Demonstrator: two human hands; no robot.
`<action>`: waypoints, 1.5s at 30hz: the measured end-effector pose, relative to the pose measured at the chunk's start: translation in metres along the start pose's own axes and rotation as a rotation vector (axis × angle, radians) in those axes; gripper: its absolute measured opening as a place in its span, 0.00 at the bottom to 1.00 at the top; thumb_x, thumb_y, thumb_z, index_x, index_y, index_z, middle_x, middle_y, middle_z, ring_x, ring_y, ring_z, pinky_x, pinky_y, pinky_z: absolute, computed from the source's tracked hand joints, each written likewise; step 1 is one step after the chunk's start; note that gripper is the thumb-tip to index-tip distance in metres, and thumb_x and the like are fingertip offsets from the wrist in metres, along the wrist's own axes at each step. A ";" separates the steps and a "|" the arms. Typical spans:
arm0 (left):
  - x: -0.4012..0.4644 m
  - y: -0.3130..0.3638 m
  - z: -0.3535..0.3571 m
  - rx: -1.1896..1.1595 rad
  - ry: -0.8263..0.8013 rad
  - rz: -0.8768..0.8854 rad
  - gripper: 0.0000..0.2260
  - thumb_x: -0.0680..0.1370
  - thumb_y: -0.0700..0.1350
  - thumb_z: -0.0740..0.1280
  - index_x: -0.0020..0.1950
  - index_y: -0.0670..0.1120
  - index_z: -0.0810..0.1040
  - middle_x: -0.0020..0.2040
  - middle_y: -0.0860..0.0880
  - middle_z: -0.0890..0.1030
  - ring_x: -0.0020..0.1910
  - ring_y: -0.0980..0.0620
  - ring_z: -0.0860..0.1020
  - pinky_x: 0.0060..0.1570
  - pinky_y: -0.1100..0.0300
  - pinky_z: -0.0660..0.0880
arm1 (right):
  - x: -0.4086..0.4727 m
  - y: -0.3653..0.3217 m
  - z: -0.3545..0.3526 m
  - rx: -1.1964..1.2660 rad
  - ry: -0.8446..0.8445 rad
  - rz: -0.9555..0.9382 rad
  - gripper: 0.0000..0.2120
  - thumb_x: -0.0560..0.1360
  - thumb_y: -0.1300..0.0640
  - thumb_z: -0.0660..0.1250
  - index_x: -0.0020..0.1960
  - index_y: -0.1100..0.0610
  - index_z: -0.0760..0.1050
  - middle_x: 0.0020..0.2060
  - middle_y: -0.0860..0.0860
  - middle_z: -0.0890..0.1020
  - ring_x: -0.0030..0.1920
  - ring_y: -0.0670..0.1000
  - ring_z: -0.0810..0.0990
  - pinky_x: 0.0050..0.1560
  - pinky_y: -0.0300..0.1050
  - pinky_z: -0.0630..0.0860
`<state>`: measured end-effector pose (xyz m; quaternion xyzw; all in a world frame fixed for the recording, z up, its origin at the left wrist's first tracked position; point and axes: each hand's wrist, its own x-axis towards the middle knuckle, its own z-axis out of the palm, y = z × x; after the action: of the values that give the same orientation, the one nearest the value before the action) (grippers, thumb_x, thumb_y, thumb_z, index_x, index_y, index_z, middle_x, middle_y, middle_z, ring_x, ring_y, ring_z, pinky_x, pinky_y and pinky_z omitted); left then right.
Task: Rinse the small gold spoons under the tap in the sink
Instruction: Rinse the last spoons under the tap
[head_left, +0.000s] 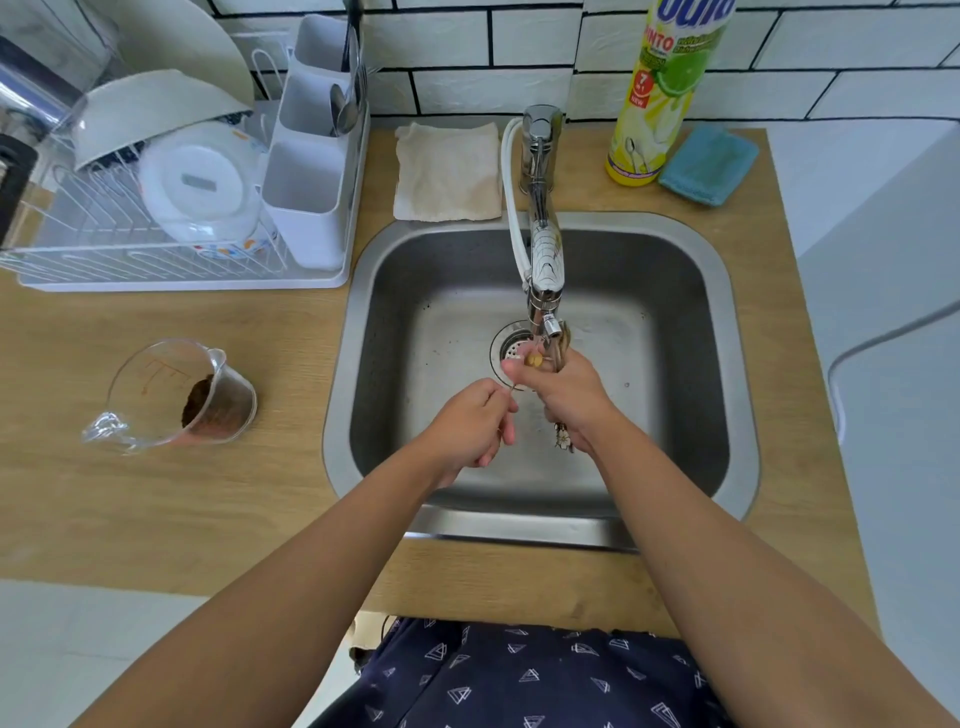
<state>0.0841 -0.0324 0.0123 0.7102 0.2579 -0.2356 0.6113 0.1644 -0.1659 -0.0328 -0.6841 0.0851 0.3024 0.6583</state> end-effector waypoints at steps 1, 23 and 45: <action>-0.002 -0.001 -0.001 0.003 0.004 0.003 0.12 0.85 0.46 0.54 0.54 0.41 0.74 0.31 0.49 0.78 0.19 0.54 0.64 0.20 0.64 0.60 | 0.003 -0.003 -0.001 0.009 0.066 -0.006 0.12 0.73 0.57 0.79 0.52 0.55 0.80 0.30 0.38 0.83 0.25 0.36 0.76 0.24 0.27 0.66; 0.007 -0.001 -0.002 -0.124 0.000 -0.091 0.14 0.80 0.45 0.55 0.50 0.42 0.79 0.26 0.49 0.70 0.19 0.54 0.60 0.20 0.63 0.56 | 0.008 0.001 -0.006 -0.022 0.066 0.003 0.08 0.83 0.51 0.66 0.53 0.56 0.79 0.40 0.48 0.89 0.23 0.41 0.72 0.22 0.33 0.65; 0.009 -0.009 -0.003 0.081 0.116 0.085 0.07 0.83 0.48 0.63 0.50 0.51 0.81 0.34 0.53 0.81 0.28 0.57 0.70 0.28 0.64 0.69 | 0.002 0.007 -0.003 0.049 0.009 0.035 0.10 0.82 0.49 0.67 0.55 0.54 0.80 0.45 0.51 0.89 0.22 0.43 0.65 0.22 0.36 0.63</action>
<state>0.0850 -0.0273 -0.0004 0.7572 0.2527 -0.1779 0.5755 0.1628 -0.1689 -0.0399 -0.6676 0.1076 0.3086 0.6690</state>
